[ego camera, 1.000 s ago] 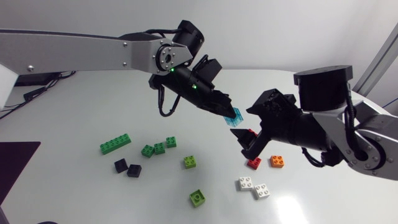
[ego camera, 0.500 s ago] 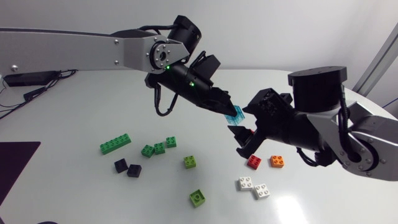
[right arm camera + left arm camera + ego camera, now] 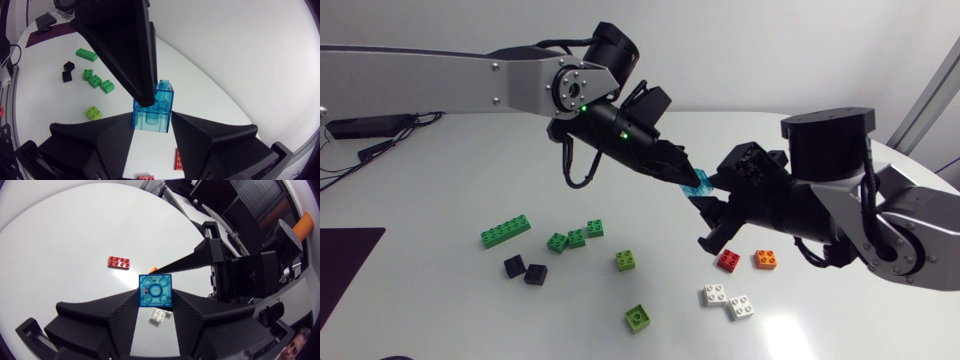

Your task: Separate the duplo bricks

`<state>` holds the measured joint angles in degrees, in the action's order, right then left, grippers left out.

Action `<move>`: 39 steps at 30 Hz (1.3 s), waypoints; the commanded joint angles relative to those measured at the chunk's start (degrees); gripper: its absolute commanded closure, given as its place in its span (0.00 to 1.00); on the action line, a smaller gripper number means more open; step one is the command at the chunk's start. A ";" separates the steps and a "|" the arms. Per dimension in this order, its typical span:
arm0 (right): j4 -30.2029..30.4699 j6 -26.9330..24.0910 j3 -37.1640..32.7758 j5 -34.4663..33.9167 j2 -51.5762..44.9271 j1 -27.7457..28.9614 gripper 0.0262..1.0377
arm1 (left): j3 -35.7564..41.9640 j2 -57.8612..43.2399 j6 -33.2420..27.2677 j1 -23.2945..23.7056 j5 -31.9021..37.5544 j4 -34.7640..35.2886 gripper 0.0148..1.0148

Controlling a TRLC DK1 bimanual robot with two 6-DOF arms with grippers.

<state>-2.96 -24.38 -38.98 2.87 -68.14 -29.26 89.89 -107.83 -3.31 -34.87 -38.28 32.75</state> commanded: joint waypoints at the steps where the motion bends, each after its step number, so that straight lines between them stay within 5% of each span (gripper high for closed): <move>1: -0.91 1.27 1.80 -0.85 0.11 0.16 0.77 | -1.73 1.57 1.38 0.24 -1.36 0.65 0.69; 25: -1.87 -4.10 6.20 -1.82 3.19 0.16 0.79 | 0.11 3.24 -1.26 3.23 -4.61 2.49 0.69; 32: 0.32 -2.43 4.00 4.42 1.96 6.84 0.79 | 2.49 -6.08 -9.26 3.67 13.15 2.76 0.69; 39: 2.61 -0.58 0.57 10.66 -1.38 12.12 0.79 | 3.54 -12.58 -13.12 1.47 21.14 2.67 0.69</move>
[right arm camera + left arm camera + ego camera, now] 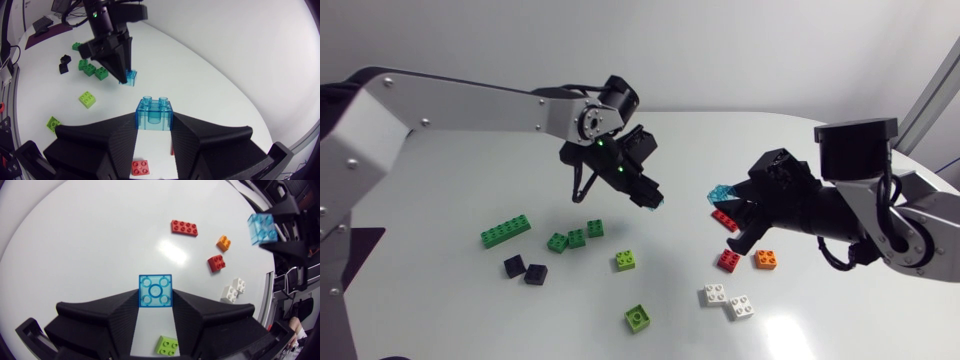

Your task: Separate the duplo bricks

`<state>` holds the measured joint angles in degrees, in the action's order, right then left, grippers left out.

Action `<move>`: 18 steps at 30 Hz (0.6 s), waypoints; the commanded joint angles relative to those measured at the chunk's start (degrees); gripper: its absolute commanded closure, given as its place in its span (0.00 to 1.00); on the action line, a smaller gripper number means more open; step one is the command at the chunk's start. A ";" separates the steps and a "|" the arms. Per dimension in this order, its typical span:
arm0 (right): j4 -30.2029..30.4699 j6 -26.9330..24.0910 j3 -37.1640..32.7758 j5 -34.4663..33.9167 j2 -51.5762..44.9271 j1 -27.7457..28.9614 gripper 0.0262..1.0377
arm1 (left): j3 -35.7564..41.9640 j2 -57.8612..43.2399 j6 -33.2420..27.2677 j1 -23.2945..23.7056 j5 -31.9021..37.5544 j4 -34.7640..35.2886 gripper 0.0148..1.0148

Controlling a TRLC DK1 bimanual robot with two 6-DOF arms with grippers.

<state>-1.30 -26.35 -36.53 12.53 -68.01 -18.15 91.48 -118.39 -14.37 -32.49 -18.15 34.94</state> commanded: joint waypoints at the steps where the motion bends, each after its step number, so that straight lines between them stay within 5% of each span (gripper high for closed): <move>1: 1.21 1.48 -2.31 1.62 -2.13 1.54 0.79 | 1.95 -2.64 -2.42 -1.35 1.80 0.48 0.69; 18: 1.12 2.35 -4.95 8.30 -11.18 4.79 0.79 | 3.35 -9.93 -4.26 -6.80 11.91 -1.63 0.67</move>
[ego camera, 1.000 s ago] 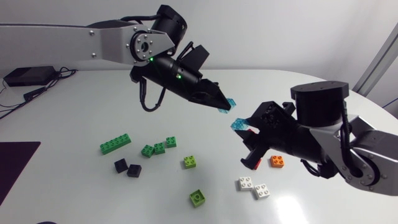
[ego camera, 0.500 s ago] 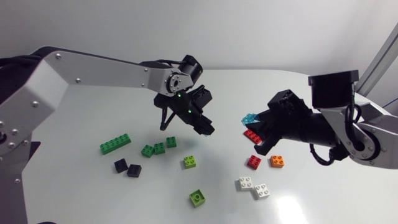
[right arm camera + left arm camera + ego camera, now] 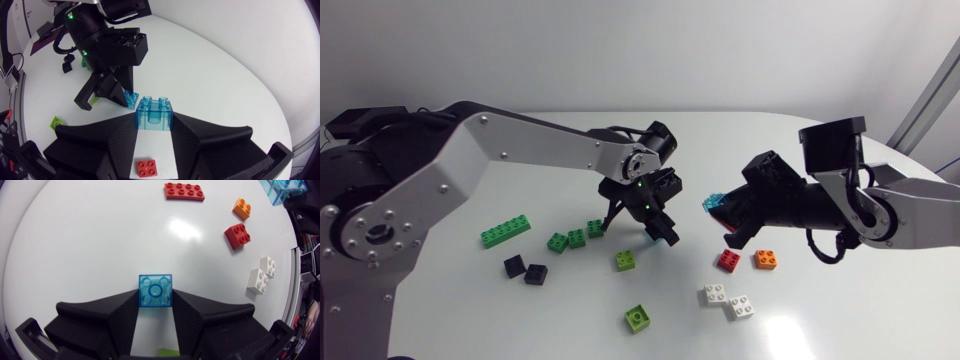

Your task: Separate the duplo bricks

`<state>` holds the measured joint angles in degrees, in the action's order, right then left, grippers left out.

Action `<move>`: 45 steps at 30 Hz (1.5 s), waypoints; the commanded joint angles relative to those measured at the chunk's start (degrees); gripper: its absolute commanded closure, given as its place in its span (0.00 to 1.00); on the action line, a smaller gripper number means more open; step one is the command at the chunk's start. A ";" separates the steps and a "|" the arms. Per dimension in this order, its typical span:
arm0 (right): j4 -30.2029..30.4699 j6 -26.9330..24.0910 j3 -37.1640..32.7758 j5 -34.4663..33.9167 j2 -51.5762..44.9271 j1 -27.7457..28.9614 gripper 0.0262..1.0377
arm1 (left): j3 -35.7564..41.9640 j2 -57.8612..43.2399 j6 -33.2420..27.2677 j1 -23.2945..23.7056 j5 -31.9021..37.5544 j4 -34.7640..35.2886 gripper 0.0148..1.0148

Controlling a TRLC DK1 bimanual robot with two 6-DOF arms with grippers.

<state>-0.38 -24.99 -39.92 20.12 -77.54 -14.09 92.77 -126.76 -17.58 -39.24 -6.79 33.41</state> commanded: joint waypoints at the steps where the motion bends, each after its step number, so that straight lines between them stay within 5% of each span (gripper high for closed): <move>1: 0.29 0.91 -2.09 1.68 -2.79 1.17 0.79 | 2.06 -1.47 -1.05 -0.04 0.55 -0.10 0.62; 20: -5.15 -4.80 -6.31 10.64 -19.85 2.22 0.79 | -2.16 3.27 -0.87 1.10 0.63 0.87 0.19; 35: -11.22 -7.44 -7.72 13.98 -29.86 2.05 0.79 | -15.87 17.77 -5.71 -1.27 1.34 2.28 0.16; 45: -16.58 -8.05 -6.57 13.28 -34.52 0.11 0.78 | -17.36 21.20 -5.53 -6.81 1.25 11.59 0.16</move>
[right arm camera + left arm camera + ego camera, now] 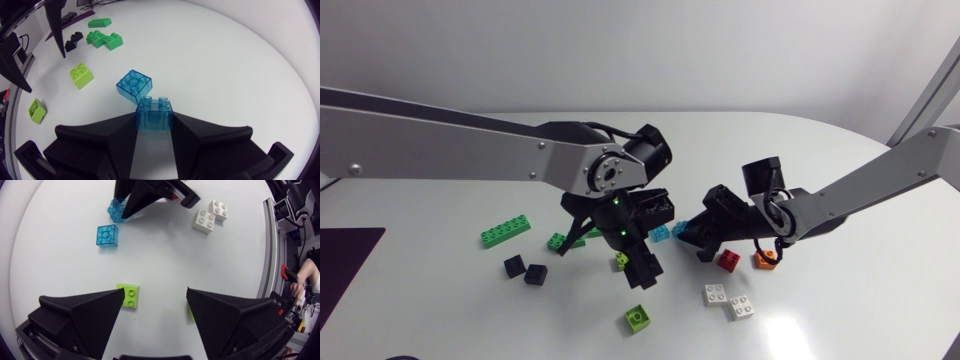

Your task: Separate the duplo bricks

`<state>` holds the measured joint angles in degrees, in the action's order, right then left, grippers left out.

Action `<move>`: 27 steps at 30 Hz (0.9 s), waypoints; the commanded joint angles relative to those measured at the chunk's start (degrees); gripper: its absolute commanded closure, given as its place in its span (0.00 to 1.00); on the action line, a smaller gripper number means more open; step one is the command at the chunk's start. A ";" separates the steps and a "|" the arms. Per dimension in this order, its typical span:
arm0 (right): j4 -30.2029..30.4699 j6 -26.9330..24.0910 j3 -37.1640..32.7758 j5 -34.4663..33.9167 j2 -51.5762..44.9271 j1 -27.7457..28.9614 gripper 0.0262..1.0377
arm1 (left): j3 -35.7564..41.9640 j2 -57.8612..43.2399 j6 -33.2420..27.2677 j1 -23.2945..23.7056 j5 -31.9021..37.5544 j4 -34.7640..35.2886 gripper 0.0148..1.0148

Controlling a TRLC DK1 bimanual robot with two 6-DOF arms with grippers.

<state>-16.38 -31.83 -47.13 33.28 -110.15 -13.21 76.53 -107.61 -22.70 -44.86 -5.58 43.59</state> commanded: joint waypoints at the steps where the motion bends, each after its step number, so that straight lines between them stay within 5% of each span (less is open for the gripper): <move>1: -1.37 -1.21 0.90 0.03 -2.26 -0.94 0.78 | -1.12 2.23 -0.33 -1.72 0.05 2.20 0.16; 7: -2.78 -2.35 1.17 -0.23 -4.11 -1.20 0.73 | -1.12 3.37 0.81 -4.88 0.05 6.15 0.16; 12: -2.43 -3.59 1.34 -0.23 -4.11 -0.50 0.50 | -1.83 2.14 2.04 -6.55 0.05 7.12 0.16; 17: -1.55 -4.99 2.66 -0.49 -2.18 0.56 0.16 | -2.53 0.56 3.27 -6.91 0.05 7.12 0.16; 27: 0.03 -6.05 6.62 -0.49 9.16 3.46 0.10 | -3.76 -2.25 6.97 -8.93 0.40 7.21 0.16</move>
<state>-16.99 -36.75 -42.41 32.77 -104.12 -10.48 74.35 -107.72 -17.65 -53.21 -5.54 49.98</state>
